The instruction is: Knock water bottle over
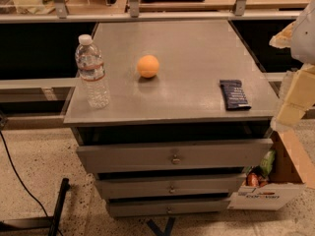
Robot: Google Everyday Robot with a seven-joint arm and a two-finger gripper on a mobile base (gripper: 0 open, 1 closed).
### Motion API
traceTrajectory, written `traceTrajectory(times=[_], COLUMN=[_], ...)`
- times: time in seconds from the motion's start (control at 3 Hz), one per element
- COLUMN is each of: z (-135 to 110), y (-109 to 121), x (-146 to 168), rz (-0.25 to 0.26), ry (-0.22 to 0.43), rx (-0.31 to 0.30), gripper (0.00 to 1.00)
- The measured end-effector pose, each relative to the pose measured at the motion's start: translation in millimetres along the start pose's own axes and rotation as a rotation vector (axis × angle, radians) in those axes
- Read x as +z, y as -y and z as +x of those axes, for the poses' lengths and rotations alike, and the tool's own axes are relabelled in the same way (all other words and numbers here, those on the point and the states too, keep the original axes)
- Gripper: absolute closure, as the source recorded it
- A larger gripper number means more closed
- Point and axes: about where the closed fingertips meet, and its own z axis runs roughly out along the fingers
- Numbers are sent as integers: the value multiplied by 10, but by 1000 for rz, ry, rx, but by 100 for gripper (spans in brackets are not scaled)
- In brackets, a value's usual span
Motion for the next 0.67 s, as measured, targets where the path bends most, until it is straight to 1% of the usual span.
traceTrajectory(times=[0.33,0.67], z=[-1,-164], y=[0,82], x=[0,217], rz=[0,-27], ry=[0,73], rx=[0,-14], gripper=[0,0])
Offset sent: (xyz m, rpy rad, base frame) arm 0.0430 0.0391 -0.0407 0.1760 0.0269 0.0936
